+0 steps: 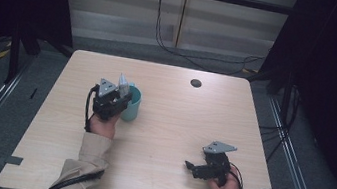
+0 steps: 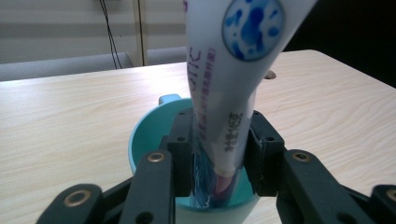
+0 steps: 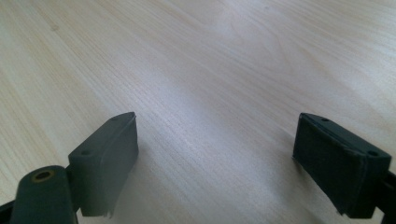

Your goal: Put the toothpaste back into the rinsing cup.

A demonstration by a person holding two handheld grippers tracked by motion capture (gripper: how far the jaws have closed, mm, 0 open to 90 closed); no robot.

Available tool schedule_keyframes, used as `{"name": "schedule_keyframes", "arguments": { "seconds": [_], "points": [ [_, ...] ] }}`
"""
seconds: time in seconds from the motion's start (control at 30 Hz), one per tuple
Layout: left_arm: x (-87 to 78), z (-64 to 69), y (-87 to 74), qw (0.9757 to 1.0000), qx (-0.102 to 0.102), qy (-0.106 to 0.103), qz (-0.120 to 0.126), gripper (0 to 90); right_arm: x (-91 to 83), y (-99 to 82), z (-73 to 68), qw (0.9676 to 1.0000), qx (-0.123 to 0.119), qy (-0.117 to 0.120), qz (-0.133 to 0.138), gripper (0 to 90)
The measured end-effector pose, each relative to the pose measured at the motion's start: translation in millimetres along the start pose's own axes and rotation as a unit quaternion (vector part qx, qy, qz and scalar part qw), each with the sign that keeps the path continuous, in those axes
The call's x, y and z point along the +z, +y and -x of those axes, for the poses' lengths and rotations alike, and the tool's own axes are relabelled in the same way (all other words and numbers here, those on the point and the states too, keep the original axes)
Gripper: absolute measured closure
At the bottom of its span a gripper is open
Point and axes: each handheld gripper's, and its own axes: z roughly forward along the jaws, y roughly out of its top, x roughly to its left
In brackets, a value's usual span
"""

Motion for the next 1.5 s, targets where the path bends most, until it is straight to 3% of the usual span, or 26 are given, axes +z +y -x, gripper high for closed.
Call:
{"name": "schedule_keyframes", "arguments": {
  "seconds": [0.53, 0.8, 1.03, 1.5],
  "points": [
    [-2.6, -1.7, -1.9, 1.0, -0.003, -0.001, -0.007, 63.5, 0.0, 0.0, -0.1, 1.0, 0.0, 0.0, 0.0, 13.4],
    [-6.1, -3.8, -2.8, 0.9998, -0.012, -0.004, -0.017, 44.4, -0.1, 0.0, -0.1, 1.0, -0.002, 0.001, 0.0, 13.5],
    [-10.7, -4.9, -0.8, 0.9996, -0.015, -0.006, -0.022, 34.8, -0.2, -0.1, -0.4, 1.0, -0.001, 0.001, 0.0, 13.4],
    [-16.1, -7.3, -1.2, 0.9995, -0.022, -0.008, -0.023, 30.1, -0.3, -0.2, -0.4, 1.0, -0.002, 0.001, 0.0, 13.5]
  ]
}}
